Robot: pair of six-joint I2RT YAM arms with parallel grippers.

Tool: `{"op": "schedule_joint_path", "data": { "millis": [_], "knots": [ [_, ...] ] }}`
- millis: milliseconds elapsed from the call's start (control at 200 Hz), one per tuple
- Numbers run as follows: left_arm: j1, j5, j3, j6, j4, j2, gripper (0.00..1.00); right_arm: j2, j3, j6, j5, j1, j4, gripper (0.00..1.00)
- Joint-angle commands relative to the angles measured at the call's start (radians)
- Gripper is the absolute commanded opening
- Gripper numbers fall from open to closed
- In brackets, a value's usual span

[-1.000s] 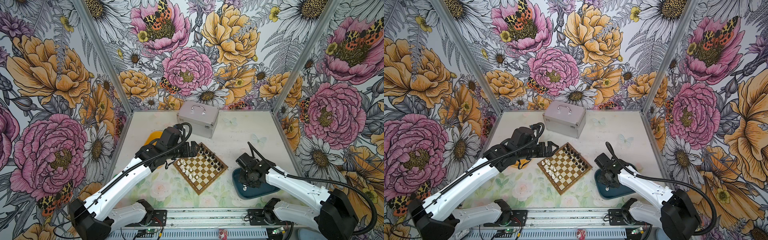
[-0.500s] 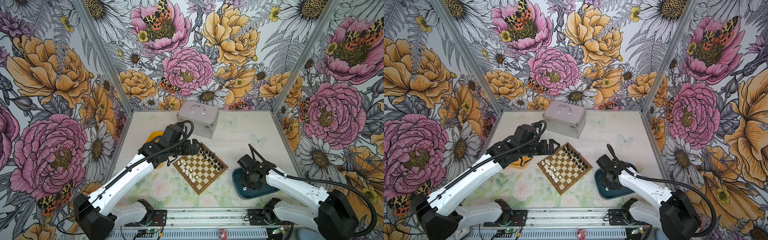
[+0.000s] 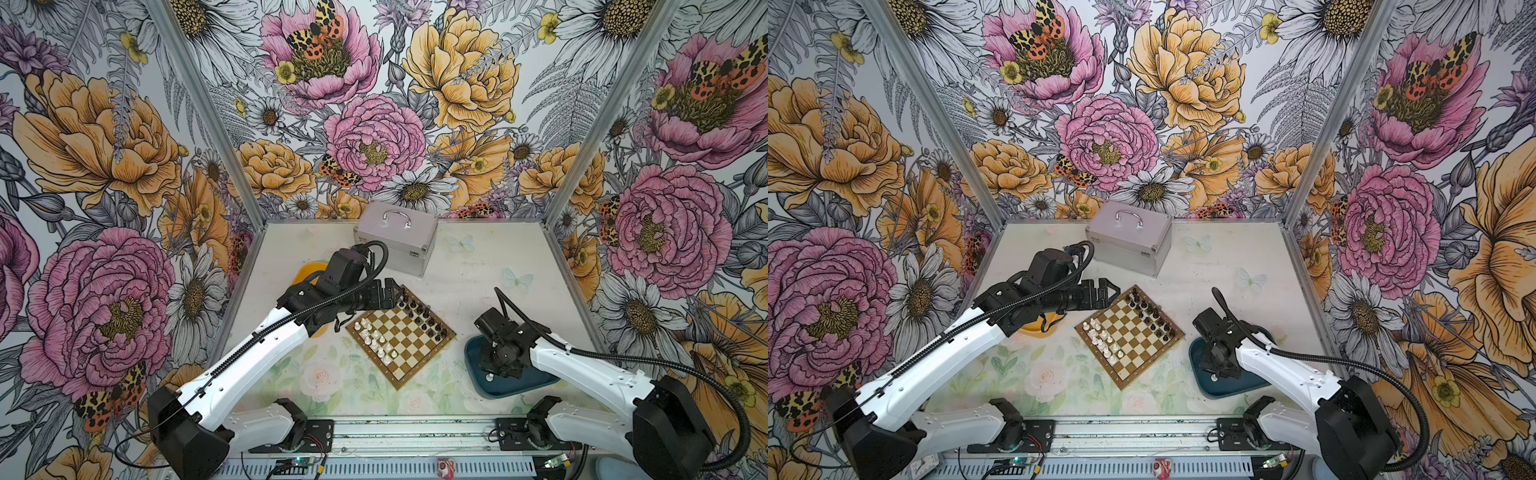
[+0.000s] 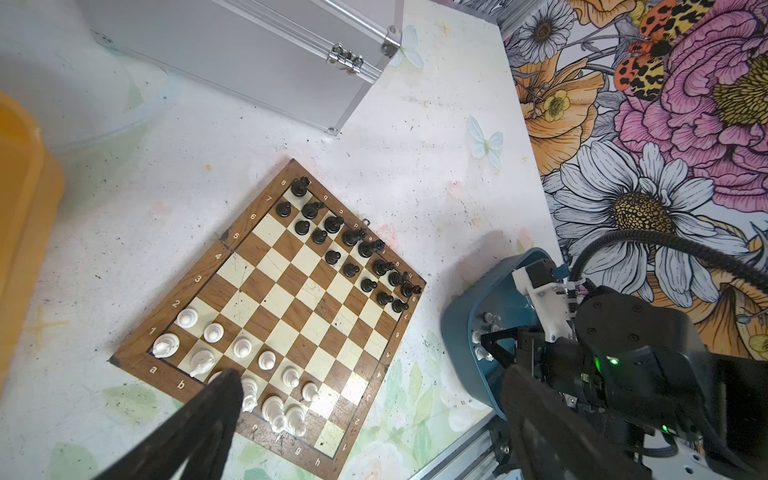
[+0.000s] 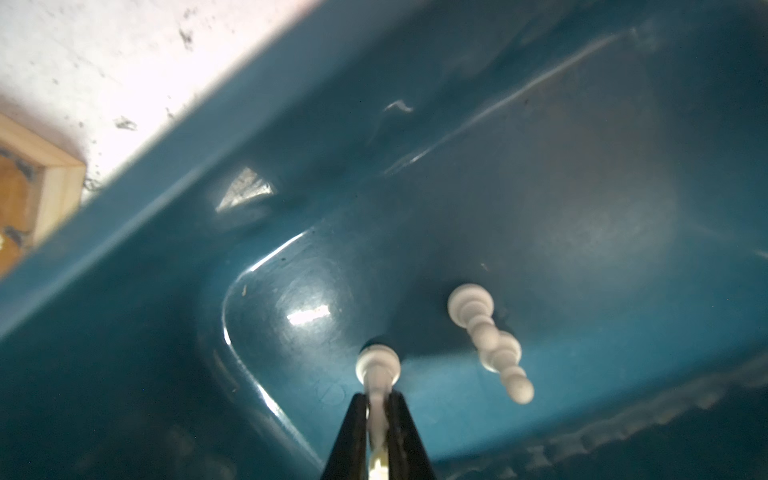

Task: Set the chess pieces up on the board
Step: 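Lift the white piece and carry it over the board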

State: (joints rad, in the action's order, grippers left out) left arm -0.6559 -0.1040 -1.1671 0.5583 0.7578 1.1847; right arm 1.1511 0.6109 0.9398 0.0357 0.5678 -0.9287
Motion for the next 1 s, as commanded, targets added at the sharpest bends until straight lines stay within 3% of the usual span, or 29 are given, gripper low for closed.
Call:
{"op": "schedule_joint_path", "data": {
  "millis": [0, 175, 470, 771, 991],
  "knots": [
    [0.013, 0.004, -0.004, -0.014, -0.019, -0.026, 0.99, 0.019, 0.028, -0.013, 0.001, -0.008, 0.013, 0.07],
    [0.015, 0.006, 0.004, -0.013, -0.019, -0.041, 0.99, 0.028, 0.043, -0.019, -0.001, -0.009, 0.009, 0.0],
    [0.047, 0.006, 0.045, -0.009, -0.011, -0.099, 0.99, 0.047, 0.199, -0.067, 0.039, -0.011, -0.093, 0.0],
    [0.16, -0.018, 0.126, -0.041, 0.075, -0.244, 0.99, 0.087, 0.43, -0.093, 0.035, 0.012, -0.195, 0.0],
    [0.261, -0.067, 0.19, -0.049, 0.123, -0.363, 0.99, 0.208, 0.583, -0.074, 0.041, 0.128, -0.22, 0.0]
  ]
}}
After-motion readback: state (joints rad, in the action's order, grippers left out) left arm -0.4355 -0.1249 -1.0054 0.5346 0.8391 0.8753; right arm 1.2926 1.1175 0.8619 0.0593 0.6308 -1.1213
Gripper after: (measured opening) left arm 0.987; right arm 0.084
